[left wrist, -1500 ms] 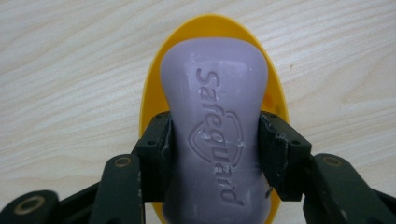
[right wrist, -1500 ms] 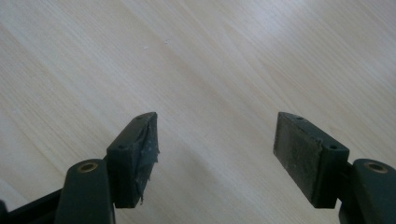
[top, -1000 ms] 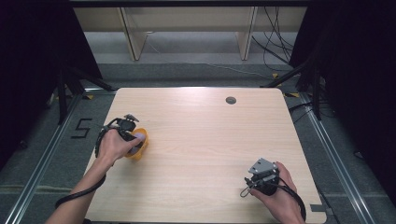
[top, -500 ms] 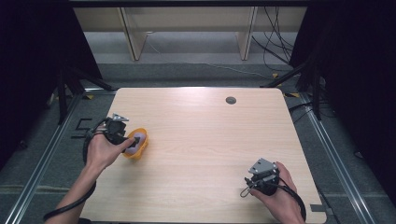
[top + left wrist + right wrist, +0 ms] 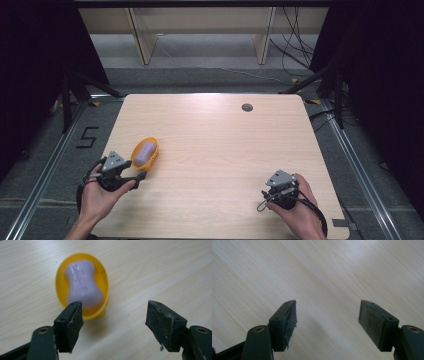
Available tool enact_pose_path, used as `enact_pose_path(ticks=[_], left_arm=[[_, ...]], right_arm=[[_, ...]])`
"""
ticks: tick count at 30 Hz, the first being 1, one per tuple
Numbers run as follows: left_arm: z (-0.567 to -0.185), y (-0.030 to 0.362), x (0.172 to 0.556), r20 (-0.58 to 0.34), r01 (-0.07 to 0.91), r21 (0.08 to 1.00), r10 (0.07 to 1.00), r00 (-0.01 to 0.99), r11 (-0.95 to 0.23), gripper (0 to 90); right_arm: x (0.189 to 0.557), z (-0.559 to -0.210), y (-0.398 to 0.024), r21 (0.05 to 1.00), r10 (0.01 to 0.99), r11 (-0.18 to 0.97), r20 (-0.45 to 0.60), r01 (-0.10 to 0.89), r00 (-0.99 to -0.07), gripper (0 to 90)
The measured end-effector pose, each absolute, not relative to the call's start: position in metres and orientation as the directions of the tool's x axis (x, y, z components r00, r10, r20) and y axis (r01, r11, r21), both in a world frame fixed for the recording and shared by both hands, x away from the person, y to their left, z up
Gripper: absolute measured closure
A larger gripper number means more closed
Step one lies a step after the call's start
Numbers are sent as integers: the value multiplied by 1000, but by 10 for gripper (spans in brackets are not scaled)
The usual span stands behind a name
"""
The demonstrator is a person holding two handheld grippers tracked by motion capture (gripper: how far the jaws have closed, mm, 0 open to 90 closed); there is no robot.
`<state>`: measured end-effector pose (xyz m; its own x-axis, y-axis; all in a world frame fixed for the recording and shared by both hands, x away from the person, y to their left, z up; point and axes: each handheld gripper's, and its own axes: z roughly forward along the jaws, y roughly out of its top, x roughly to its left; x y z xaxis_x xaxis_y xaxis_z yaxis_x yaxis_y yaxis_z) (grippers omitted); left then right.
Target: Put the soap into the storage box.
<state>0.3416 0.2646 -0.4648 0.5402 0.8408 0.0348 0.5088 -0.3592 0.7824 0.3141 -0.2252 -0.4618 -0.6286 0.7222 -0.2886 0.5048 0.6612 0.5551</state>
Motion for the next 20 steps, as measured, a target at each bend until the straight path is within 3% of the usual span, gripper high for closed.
enact_pose_path(ticks=[8,20], left_arm=[[-495,275,310,-23,521,799,849,528,-302,286],[-502,280,317,-65,545,787,841,537,-288,277]], right_arm=[[313,-461,-225,558,723,662,-303,500,-621,314],[317,-462,-226,558,699,680,-302,475,-648,319]])
